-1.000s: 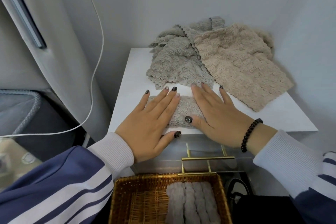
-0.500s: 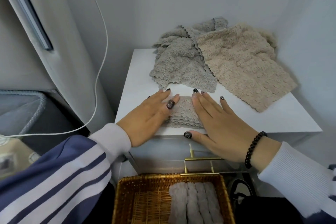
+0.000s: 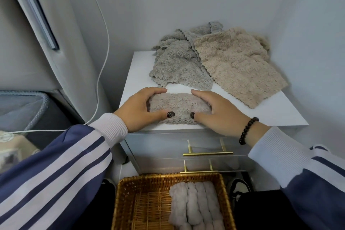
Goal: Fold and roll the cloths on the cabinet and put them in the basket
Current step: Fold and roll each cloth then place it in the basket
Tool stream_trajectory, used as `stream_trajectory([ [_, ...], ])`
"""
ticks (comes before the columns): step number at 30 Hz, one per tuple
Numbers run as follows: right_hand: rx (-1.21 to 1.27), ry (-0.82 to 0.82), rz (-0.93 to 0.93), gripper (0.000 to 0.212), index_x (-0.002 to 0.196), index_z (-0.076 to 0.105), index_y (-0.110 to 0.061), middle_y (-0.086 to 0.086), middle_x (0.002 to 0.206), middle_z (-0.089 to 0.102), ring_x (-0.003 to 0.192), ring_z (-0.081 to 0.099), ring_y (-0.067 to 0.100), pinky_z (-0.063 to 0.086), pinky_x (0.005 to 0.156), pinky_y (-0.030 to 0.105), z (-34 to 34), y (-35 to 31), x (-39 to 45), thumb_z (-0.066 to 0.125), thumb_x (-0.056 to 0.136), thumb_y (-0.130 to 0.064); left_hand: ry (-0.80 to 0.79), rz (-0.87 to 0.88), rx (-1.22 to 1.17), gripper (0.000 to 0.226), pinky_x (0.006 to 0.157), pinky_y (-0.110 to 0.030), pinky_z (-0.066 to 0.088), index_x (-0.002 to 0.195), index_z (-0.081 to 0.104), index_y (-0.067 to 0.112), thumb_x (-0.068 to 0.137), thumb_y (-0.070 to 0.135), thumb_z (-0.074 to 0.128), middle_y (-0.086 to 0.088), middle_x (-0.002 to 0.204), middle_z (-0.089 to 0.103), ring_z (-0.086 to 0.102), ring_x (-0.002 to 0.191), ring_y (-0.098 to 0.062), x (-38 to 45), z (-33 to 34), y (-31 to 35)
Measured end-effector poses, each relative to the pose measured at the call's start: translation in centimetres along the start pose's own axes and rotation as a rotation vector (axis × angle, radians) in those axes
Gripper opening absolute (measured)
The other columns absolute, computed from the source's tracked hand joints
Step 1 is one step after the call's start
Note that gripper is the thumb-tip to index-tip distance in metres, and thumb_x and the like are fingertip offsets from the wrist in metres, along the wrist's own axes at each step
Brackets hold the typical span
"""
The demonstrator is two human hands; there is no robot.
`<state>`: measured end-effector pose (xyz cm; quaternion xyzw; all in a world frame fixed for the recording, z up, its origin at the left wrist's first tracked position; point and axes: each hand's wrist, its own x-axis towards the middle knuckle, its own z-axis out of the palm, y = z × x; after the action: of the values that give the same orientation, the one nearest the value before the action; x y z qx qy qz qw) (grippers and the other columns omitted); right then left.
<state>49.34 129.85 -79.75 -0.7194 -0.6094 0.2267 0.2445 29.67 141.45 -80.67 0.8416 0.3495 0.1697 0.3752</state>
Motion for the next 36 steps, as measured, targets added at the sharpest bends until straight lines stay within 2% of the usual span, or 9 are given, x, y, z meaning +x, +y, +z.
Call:
stream_trajectory([
  [4,-0.025,0.057,0.007,0.064,0.135,0.045,-0.024,-0.003,0.118,0.042,0.115,0.043,0.013,0.035,0.098,0.024,0.0,-0.5,-0.4,0.071,0.077,-0.024,0.115,0.092,0.028,0.060,0.088,-0.015,0.044,0.118,0.059,0.028,0.065,0.023,0.087,0.008,0.110,0.055,0.055,0.098,-0.005,-1.5,0.3,1.2],
  [9,-0.171,0.152,-0.128,0.041,0.109,0.058,-0.018,-0.005,0.100,0.041,0.091,0.052,0.014,0.045,0.079,0.027,0.6,-1.2,-2.5,0.074,0.071,-0.019,0.033,0.047,-0.198,0.050,0.054,-0.037,0.059,0.102,0.064,0.023,0.064,-0.005,0.081,0.001,0.100,0.060,0.067,0.063,-0.024,-4.2,0.5,2.8],
  [14,-0.211,0.032,-0.214,0.032,0.102,0.055,-0.024,-0.010,0.096,0.052,0.090,0.053,0.010,0.047,0.079,0.029,2.1,-1.4,-5.5,0.070,0.074,-0.028,-0.012,0.041,-0.081,0.045,0.064,-0.014,0.052,0.087,0.063,0.033,0.061,0.003,0.084,0.003,0.093,0.066,0.064,0.078,-0.010,-6.8,0.7,2.3],
  [17,-0.258,-0.053,-0.209,0.023,0.091,0.046,-0.029,-0.012,0.089,0.049,0.086,0.050,0.010,0.044,0.072,0.029,4.0,-1.7,-7.4,0.065,0.078,-0.032,-0.114,-0.021,-0.092,0.043,0.060,-0.017,0.052,0.087,0.062,0.033,0.064,0.001,0.080,0.003,0.091,0.065,0.062,0.074,-0.006,-8.3,1.7,1.3],
  [19,-0.299,-0.147,-0.162,0.019,0.092,0.050,-0.024,-0.007,0.092,0.052,0.087,0.052,0.014,0.047,0.073,0.033,5.7,-1.6,-8.3,0.062,0.080,-0.032,-0.185,-0.056,-0.082,0.043,0.060,-0.016,0.050,0.087,0.062,0.034,0.065,0.001,0.078,0.007,0.086,0.065,0.061,0.069,-0.001,-9.2,3.0,0.3],
  [22,-0.402,-0.361,-0.047,0.016,0.089,0.048,-0.022,-0.001,0.094,0.057,0.087,0.058,0.021,0.051,0.071,0.033,8.7,-0.9,-8.8,0.060,0.082,-0.031,-0.330,-0.062,0.043,0.044,0.068,-0.010,0.046,0.090,0.059,0.041,0.067,0.008,0.077,0.012,0.091,0.064,0.060,0.080,0.000,-10.2,5.7,-0.9],
  [25,-0.450,-0.520,-0.001,0.023,0.099,0.054,-0.016,0.005,0.103,0.062,0.094,0.060,0.026,0.051,0.075,0.033,11.7,0.3,-9.0,0.062,0.082,-0.030,-0.455,-0.085,0.198,0.043,0.080,-0.019,0.048,0.109,0.062,0.031,0.072,0.013,0.075,0.009,0.104,0.064,0.060,0.095,-0.008,-10.5,8.4,-2.0],
  [28,-0.422,-0.574,0.019,0.027,0.105,0.060,-0.012,0.008,0.104,0.063,0.095,0.061,0.027,0.050,0.077,0.033,14.3,1.6,-8.9,0.060,0.085,-0.029,-0.480,-0.133,0.281,0.044,0.087,-0.024,0.048,0.115,0.061,0.026,0.074,0.013,0.073,0.003,0.114,0.064,0.059,0.104,-0.014,-10.2,9.8,-3.2],
  [36,0.045,-0.561,0.494,0.026,0.102,0.065,-0.021,0.000,0.103,0.066,0.094,0.061,0.017,0.053,0.081,0.027,23.1,5.7,-10.8,0.067,0.077,-0.027,-0.442,-0.410,0.596,0.063,0.092,-0.037,0.045,0.139,0.032,0.015,0.086,0.032,0.061,-0.009,0.138,0.043,0.051,0.120,-0.031,-11.0,13.4,-8.8],
])
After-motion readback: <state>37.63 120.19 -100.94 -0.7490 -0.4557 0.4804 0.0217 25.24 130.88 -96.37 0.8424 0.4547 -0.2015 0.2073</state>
